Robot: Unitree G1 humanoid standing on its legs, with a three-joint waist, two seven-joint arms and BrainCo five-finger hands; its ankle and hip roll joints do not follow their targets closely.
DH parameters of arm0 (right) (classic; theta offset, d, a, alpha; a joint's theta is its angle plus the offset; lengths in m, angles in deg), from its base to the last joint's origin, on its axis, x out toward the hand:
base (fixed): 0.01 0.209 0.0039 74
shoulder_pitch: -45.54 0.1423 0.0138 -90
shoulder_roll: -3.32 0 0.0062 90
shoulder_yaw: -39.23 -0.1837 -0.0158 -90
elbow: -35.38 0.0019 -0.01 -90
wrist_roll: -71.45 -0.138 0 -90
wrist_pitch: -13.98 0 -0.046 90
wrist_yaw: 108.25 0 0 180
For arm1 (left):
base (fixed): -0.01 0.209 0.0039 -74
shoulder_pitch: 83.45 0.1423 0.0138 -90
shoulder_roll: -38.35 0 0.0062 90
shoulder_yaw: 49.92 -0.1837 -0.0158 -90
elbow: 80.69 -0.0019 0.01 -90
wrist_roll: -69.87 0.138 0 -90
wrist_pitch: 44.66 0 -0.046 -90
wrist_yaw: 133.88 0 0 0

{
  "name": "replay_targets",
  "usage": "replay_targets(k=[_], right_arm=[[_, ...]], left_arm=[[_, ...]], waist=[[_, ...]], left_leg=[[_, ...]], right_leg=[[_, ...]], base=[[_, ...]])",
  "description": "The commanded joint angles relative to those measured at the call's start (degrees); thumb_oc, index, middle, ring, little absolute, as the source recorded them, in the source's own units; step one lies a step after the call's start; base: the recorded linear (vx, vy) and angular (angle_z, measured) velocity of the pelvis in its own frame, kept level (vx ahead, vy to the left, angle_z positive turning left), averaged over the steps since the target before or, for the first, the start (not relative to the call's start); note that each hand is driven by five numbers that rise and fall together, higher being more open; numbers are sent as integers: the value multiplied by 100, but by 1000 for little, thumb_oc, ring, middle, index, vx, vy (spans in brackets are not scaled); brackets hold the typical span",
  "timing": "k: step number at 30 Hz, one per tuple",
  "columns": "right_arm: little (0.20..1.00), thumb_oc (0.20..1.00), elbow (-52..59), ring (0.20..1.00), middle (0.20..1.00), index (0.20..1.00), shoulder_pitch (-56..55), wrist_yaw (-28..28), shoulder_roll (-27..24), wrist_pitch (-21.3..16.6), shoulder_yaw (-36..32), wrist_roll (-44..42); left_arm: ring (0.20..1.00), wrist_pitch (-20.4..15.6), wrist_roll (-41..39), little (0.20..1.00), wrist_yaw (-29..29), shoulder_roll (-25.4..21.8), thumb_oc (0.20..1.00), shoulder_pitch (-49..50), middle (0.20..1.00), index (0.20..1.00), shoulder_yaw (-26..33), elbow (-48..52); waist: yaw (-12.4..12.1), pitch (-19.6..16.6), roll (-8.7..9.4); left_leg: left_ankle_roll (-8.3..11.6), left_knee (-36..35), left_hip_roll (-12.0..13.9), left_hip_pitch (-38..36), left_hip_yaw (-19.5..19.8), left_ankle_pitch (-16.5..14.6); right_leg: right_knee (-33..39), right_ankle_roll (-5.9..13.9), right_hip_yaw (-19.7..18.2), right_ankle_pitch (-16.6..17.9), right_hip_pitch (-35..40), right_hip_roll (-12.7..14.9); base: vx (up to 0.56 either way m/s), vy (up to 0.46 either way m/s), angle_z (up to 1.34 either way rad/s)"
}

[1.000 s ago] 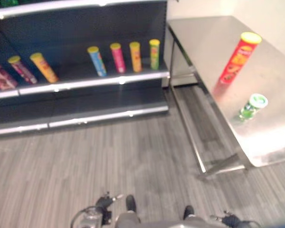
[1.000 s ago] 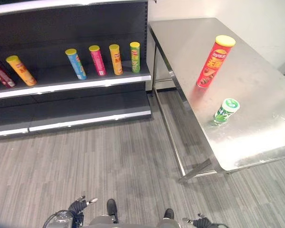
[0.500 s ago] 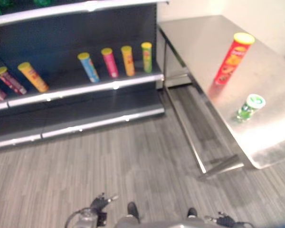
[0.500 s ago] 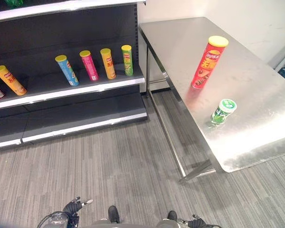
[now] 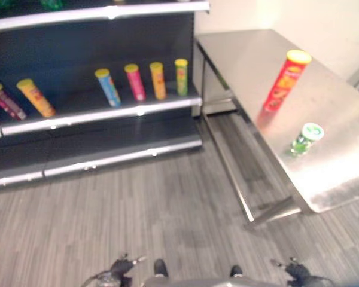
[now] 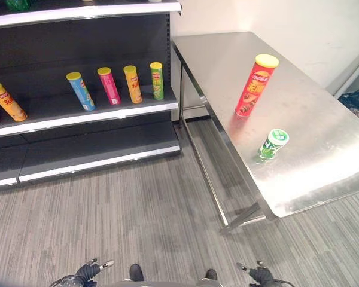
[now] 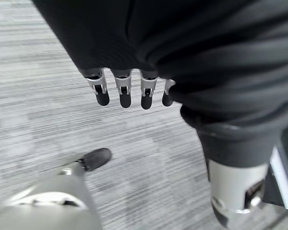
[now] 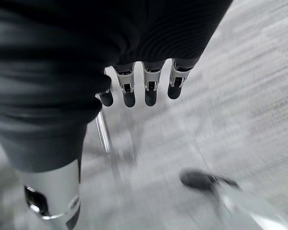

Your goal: Put the goods on the table back onto the shelves and tidy them up.

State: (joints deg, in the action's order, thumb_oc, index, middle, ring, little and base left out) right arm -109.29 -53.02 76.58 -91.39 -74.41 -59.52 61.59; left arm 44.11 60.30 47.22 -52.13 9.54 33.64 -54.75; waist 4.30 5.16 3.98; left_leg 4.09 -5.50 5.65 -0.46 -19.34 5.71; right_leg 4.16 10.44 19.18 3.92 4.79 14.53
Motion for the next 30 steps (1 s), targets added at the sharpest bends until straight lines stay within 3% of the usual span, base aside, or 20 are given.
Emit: replay_targets(k=[1, 5, 6, 10, 11, 13, 14, 15, 19, 26, 30], right_arm=[[1000, 1000, 415, 1000, 1000, 1000, 13, 482, -543, -246, -594, -504], [1000, 1000, 1342, 1000, 1000, 1000, -318, 708, -973, -384, -1494, -473], [1000, 1000, 2093, 1000, 1000, 1000, -369, 764, -1177, -453, -1760, -307], [1000, 1000, 2975, 1000, 1000, 1000, -312, 786, -1504, -655, -2147, -235], [1000, 1000, 3355, 1000, 1000, 1000, -189, 715, -1862, -762, -2293, -163], [1000, 1000, 3489, 1000, 1000, 1000, -87, 699, -2035, -826, -2322, -134], [1000, 1000, 3689, 1000, 1000, 1000, 86, 642, -2421, -882, -2330, -48], [1000, 1000, 3683, 1000, 1000, 1000, 94, 640, -2428, -883, -2329, -50], [1000, 1000, 3805, 1000, 1000, 1000, 651, 340, -3105, -998, -1864, -167], [1000, 1000, 3259, 1000, 1000, 1000, 1381, -240, -3610, -862, -717, -235], [1000, 1000, 3093, 1000, 1000, 1000, 1596, -360, -3695, -849, -404, -228]], left_arm=[[1000, -111, 179, 1000, 97, -51, 1000, -344, 1000, 1000, 188, -127], [1000, -108, 280, 1000, 75, -5, 1000, -294, 1000, 1000, 322, -126], [1000, -98, 325, 1000, 66, 21, 1000, -281, 1000, 1000, 348, -102], [1000, -139, 348, 1000, 24, 56, 1000, -235, 1000, 1000, 326, -48], [1000, -165, 373, 1000, -39, 42, 1000, -183, 1000, 1000, 297, -11], [1000, -173, 388, 1000, -61, 38, 1000, -160, 1000, 1000, 278, 19], [1000, -190, 418, 1000, -90, 13, 1000, -127, 1000, 1000, 233, 45], [1000, -189, 418, 1000, -90, 18, 1000, -131, 1000, 1000, 236, 46], [1000, -229, 349, 1000, -147, -55, 1000, -50, 1000, 1000, 135, 163], [1000, -228, 297, 1000, -237, -149, 1000, 51, 1000, 1000, 41, 220], [1000, -227, 281, 1000, -255, -172, 1000, 95, 1000, 1000, 48, 235]], waist=[[72, 233, -221], [178, 185, -220], [212, 186, -215], [202, 169, -214], [168, 159, -206], [144, 146, -202], [95, 136, -193], [98, 133, -193], [-76, 123, -162], [-292, 136, -144], [-347, 132, -152]], left_leg=[[243, 50, 181, -407, -71, -552], [232, 50, 182, -461, -100, -612], [225, 50, 181, -473, -100, -634], [216, 50, 183, -474, -110, -641], [229, 50, 197, -495, -100, -662], [227, 50, 199, -474, -100, -641], [241, 50, 216, -490, -100, -656], [236, 50, 213, -472, -100, -636], [294, 50, 259, -472, -74, -600], [375, 50, 327, -424, -26, -480], [397, 50, 340, -387, 7, -435]], right_leg=[[-246, 348, 46, 157, -145, 187], [-271, 372, 14, 129, -144, 191], [-293, 373, -15, 115, -174, 188], [-284, 359, -49, 81, -199, 178], [-290, 355, -38, 28, -176, 163], [-283, 349, -24, 40, -184, 162], [-275, 351, 1, 0, -144, 149], [-270, 344, 1, 18, -160, 152], [-228, 326, 89, -30, -76, 105], [-178, 255, 243, -87, 33, 28], [-156, 232, 291, -97, 45, 4]], base=[[46, 28, -4], [45, 22, -3], [19, 11, -5], [13, 4, -5], [19, -4, -12], [7, -4, -4], [0, 0, 0], [0, 0, 0], [1, -32, 6], [1, -41, 7], [12, -34, 9]])
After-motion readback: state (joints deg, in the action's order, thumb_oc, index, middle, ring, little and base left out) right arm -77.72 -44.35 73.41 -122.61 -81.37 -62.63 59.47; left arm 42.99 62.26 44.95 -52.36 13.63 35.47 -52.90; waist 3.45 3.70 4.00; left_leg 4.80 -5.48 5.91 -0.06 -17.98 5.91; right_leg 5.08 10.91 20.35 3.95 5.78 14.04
